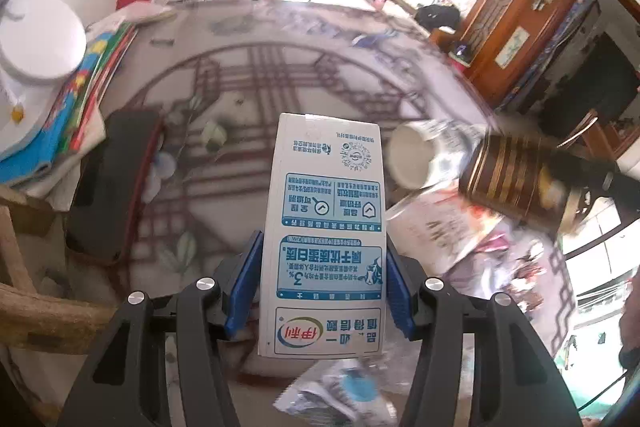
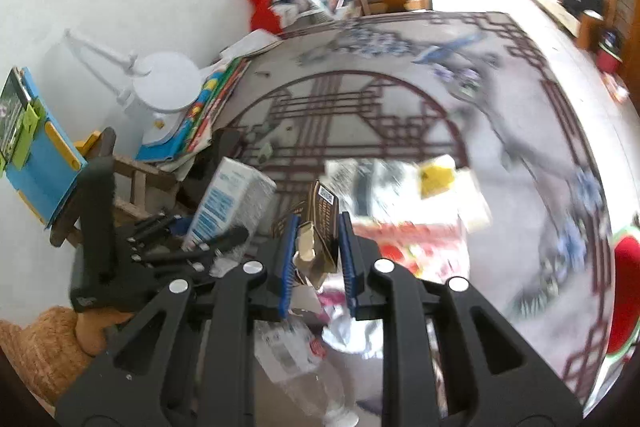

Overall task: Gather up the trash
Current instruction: 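Grasp the gold-and-black box with the right tool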

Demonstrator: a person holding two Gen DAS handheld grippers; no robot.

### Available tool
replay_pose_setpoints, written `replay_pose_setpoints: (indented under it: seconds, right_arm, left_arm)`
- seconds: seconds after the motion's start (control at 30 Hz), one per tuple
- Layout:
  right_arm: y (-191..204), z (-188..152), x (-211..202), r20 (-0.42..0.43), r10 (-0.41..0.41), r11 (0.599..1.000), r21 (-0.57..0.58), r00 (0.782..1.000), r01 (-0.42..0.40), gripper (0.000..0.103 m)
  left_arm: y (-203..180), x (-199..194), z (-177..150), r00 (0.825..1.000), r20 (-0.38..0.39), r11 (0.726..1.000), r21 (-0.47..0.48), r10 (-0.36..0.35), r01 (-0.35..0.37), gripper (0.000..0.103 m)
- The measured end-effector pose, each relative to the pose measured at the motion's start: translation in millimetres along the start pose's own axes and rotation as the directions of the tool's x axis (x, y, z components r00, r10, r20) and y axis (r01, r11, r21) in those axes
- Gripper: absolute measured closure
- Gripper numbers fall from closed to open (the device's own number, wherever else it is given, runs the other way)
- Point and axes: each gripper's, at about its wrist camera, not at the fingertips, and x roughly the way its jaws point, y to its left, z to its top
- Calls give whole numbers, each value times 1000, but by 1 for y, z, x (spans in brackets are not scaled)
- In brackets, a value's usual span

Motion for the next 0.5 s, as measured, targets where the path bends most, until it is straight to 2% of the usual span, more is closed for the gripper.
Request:
replay_pose_setpoints:
  seconds: [0.27,0.5]
  right_arm:
    - [-45,-31,-24,49,-91,985,149,995,83,83]
    - [-73,-44,-45,82,-133,970,213,988,113,83]
  left_arm:
    - [-38,-5,9,998,24,997,52,-54,52,50]
    - [-78,-7,9,994,22,989,112,-103,99,50]
